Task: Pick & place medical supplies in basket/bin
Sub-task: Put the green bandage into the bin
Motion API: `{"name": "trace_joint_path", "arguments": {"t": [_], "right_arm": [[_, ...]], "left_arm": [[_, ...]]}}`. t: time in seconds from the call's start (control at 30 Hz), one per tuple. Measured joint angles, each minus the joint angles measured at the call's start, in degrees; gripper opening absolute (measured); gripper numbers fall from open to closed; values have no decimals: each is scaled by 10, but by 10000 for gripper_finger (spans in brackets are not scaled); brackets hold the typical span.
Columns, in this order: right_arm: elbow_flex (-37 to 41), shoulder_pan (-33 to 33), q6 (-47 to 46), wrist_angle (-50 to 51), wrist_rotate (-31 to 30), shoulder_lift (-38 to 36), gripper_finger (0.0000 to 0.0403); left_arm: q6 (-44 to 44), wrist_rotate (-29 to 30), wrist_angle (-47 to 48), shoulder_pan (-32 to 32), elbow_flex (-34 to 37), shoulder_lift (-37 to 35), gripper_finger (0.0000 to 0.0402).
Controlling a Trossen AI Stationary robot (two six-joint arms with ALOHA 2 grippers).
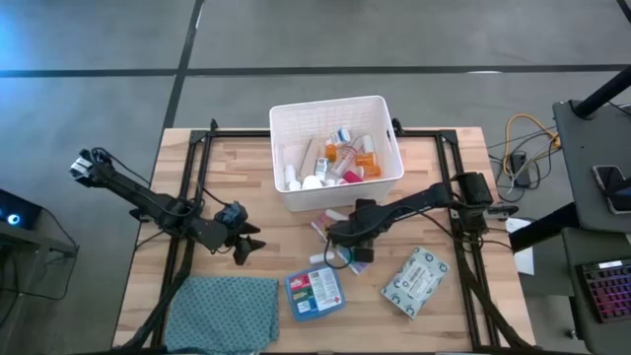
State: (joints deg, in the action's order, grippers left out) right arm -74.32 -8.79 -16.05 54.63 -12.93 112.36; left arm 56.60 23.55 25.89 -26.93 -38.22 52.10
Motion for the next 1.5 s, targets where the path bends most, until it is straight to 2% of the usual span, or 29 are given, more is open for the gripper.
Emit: {"name": "trace_joint_path", "arguments": {"t": [0.2, 0.27, 0.43, 0.53, 0.6, 0.9, 1.07, 1.23, 1.3, 1.4, 1.5], "right_arm": [[-52, -12, -39, 9, -1, -3, 34], [-75, -23, -46, 19, -1, -9, 19], [-119, -37, -128, 68, 14, -20, 38], [-136, -36, -183, 66, 88, -23, 66], [-148, -38, -211, 68, 114, -24, 82], [-182, -47, -279, 89, 103, -25, 80], [-182, -47, -291, 167, 104, -25, 128], [-181, -51, -305, 257, 68, -30, 221], [-181, -54, -308, 259, 29, -34, 258], [-180, -47, -307, 232, 21, -36, 304], [-175, -46, -198, 187, -1, -36, 334]], "left_arm": [[10, 0, 0, 0, 0, 0, 253], [12, 0, 0, 0, 0, 0, 253], [12, 0, -4, 0, 0, 0, 253], [12, 0, -4, 0, 0, 0, 253], [12, 0, -4, 0, 0, 0, 253], [10, -8, -3, 0, 0, 0, 253], [10, -10, -3, 0, 0, 0, 253], [10, -11, -2, -1, 0, 0, 253], [10, -11, -2, -1, 0, 0, 253], [10, -11, -2, -1, 0, 0, 253], [10, -12, -2, -1, 0, 0, 253]]}}
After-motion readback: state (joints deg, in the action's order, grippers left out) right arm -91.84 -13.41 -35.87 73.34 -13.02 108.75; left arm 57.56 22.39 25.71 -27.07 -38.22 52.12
